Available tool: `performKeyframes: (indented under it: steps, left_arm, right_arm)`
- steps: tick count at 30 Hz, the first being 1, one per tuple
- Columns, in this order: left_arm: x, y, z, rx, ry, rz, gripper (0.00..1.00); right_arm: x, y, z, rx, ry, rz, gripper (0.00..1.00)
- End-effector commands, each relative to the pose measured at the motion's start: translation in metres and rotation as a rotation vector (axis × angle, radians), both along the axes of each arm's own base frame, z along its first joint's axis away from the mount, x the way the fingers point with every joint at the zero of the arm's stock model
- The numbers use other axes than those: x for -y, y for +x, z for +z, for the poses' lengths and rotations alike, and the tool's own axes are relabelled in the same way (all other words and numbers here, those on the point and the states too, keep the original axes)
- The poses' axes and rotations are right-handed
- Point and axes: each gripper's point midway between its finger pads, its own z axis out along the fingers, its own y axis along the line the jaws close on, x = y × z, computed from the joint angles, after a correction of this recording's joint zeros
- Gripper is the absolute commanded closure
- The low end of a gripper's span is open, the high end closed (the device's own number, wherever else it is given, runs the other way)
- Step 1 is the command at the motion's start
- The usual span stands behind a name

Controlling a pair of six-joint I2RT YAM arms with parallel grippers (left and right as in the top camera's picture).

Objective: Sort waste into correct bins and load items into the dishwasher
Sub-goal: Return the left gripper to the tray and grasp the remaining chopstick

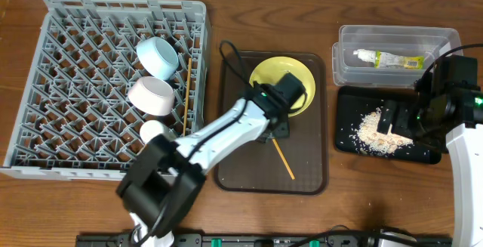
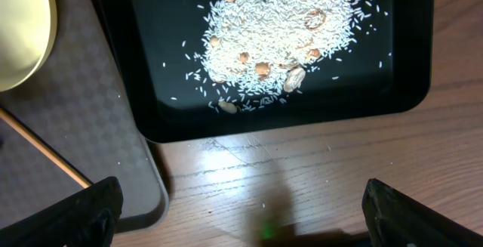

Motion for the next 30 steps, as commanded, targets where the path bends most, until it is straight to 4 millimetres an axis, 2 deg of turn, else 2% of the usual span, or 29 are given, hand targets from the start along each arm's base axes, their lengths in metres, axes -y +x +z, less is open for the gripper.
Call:
performKeyframes:
  steps: [1,7,11,15,20,25,30]
  left_arm:
    - [-0.002,-0.003,-0.018,-0.012,0.044,0.014,0.33]
    - [-0.006,-0.015,-0.046,-0.075,0.105,0.002,0.34]
    - [-0.013,-0.020,-0.050,-0.103,0.135,0.002,0.57]
    - [-0.015,-0.022,-0.050,-0.109,0.141,0.002,0.76]
    - [-0.015,-0.021,-0.050,-0.109,0.141,0.004,0.91]
    - [-0.025,-0.014,-0.044,-0.111,0.140,0.036,0.92]
    - [-0.041,0.009,-0.019,-0.055,0.105,0.039,0.92]
  right_arm:
    - [0.006,0.001,0.007,0.022,-0.017,-0.020,0.01]
    - [0.006,0.001,0.007,0.021,-0.016,-0.020,0.01]
    - [0.006,0.000,0.007,0.021,-0.016,-0.020,0.01]
    - [0.006,0.000,0.007,0.020,-0.016,-0.020,0.01]
    - [0.006,0.000,0.007,0.019,-0.016,-0.020,0.01]
    - [0.006,-0.001,0.006,0.015,-0.015,-0.020,0.01]
    - [0.006,-0.001,0.006,0.015,-0.015,-0.020,0.01]
